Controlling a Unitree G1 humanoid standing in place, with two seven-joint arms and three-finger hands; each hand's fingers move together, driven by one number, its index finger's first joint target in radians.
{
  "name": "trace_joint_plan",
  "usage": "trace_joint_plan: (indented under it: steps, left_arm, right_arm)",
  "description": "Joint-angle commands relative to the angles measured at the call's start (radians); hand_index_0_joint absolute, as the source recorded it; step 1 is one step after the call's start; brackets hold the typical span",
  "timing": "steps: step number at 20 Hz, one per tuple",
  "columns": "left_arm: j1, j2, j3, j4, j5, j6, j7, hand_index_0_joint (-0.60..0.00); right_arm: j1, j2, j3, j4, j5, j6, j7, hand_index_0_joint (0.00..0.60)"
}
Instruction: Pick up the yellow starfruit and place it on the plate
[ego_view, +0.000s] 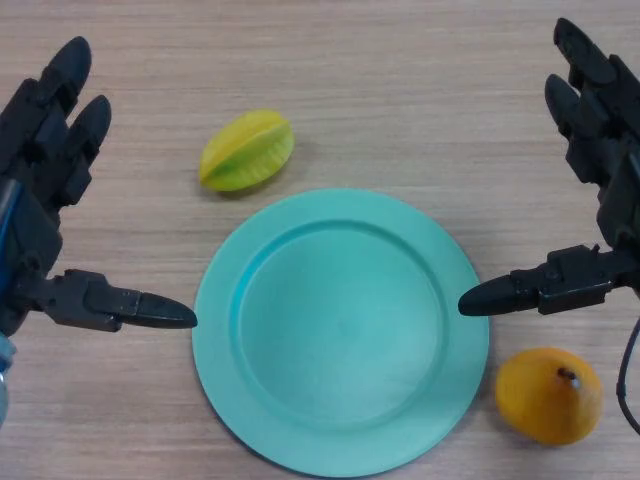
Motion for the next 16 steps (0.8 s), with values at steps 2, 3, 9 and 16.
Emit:
trace_joint_plan:
  steps: [2,3,9,16]
  left_arm:
    - [-0.023,0.029,0.033,-0.041,0.056,-0.184,0.001,0.000]
    - [-0.030,0.029,0.026,-0.038,0.065,-0.187,0.005,0.000]
    - [-0.029,0.021,0.006,-0.023,0.067,-0.152,0.005,0.000]
    - [-0.169,0.043,-0.061,0.204,0.128,-0.262,0.057,0.000]
  right_arm:
    - [-0.031,-0.017,-0.020,-0.042,0.006,-0.142,-0.001,0.000]
    - [-0.032,-0.019,-0.021,-0.042,0.005,-0.129,0.001,0.000]
    - [-0.030,-0.020,-0.026,-0.049,0.001,-0.136,0.004,0.000]
    - [-0.010,-0.019,-0.034,-0.117,0.009,-0.097,0.004,0.000]
